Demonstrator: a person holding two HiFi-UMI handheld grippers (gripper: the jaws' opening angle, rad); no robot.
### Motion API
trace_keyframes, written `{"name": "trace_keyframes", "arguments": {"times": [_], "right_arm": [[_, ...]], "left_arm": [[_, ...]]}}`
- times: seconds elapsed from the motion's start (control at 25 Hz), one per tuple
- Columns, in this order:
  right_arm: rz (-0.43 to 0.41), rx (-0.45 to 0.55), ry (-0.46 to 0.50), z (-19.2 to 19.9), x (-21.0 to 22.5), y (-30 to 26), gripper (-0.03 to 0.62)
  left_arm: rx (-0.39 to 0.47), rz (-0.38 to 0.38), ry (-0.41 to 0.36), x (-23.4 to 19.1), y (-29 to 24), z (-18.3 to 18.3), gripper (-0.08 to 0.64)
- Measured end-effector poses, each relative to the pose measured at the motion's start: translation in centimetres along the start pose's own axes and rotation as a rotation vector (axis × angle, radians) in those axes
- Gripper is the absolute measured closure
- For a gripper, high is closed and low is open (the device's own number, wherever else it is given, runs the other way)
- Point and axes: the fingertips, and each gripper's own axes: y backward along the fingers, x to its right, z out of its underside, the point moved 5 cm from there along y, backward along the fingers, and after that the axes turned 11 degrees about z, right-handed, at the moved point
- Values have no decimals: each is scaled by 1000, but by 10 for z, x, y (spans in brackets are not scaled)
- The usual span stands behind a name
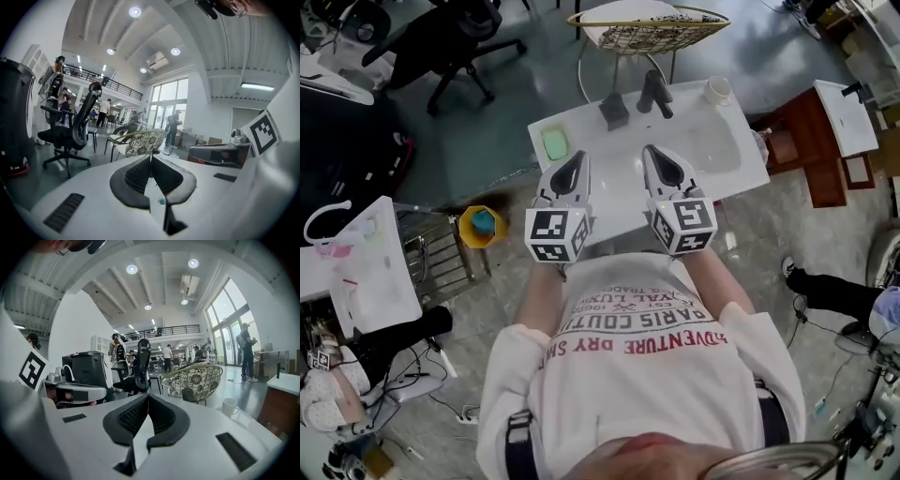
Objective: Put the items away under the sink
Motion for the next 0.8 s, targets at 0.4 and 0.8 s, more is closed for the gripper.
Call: {"name": "trace_keyframes", "arguments": {"times": [0.4,0.8], "right_arm": [[-67,-94,49,39,3,-71,564],[-68,-83,84,86,7,-150,263]], "left_arm": [[-44,-51,78,-40,-32,26,532],[-67,-123,95,-65,-63,55,532]]}}
